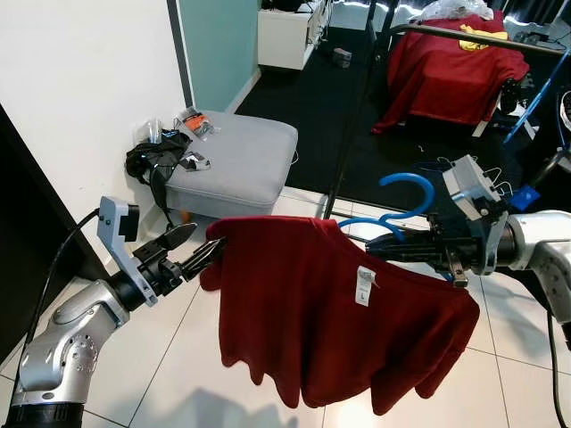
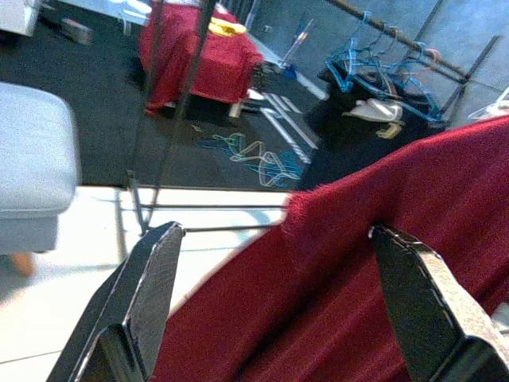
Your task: Hang hanger
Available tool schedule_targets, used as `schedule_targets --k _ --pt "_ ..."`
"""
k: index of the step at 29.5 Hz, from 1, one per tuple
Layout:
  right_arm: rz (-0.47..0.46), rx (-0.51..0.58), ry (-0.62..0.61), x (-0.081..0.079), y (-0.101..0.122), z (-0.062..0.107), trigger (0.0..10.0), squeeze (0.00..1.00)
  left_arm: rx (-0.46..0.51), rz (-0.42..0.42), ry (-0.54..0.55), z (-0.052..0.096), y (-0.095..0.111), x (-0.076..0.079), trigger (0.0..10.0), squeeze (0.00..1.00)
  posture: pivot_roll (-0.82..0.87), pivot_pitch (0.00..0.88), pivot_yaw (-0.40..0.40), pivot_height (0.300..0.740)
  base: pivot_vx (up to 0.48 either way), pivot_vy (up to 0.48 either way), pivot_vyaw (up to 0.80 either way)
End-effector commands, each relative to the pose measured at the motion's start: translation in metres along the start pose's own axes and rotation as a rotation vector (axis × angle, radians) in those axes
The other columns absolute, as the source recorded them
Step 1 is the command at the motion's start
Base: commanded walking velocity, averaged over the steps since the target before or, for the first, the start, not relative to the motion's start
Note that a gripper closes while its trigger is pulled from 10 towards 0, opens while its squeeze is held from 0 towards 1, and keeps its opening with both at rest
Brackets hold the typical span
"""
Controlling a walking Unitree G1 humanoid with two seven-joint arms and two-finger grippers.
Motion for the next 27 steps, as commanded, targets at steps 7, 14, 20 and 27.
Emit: schedule_targets --k 7,14,20,27 --pt "0.023 0.024 0.007 -0.002 0.011 0.007 10.0 0.00 0.027 -0.048 0.110 0.007 0.005 -0.021 10.0 1.00 -0.04 0.104 0.005 0.740 0.000 0.000 0.00" --pt "0.021 0.035 -0.005 0.001 0.013 0.008 10.0 0.00 0.049 -0.049 0.129 0.012 0.013 -0.029 10.0 1.00 -0.04 0.105 0.003 0.740 0.000 0.000 0.00" --pt "0.023 0.035 -0.007 0.002 0.013 0.008 10.0 0.00 -0.003 0.008 -0.006 0.010 0.003 -0.003 10.0 1.00 -0.03 0.105 0.003 0.740 0.000 0.000 0.00" --pt "0.022 0.039 -0.002 0.001 0.014 0.007 10.0 0.00 -0.022 0.021 -0.052 0.006 -0.005 0.008 10.0 1.00 -0.03 0.105 0.003 0.740 0.000 0.000 0.00"
Point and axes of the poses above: a point about 5 cm out from each wrist's last joint towards the gripper, its own z axis pointing back from the gripper into the wrist, its own y axis along the axis of the wrist's last joint, x = y × z, the point moved 4 cm from there along -z, pointing out of the wrist towards the gripper, and after that the axes turned 6 degrees about z, right-handed, at the moved point
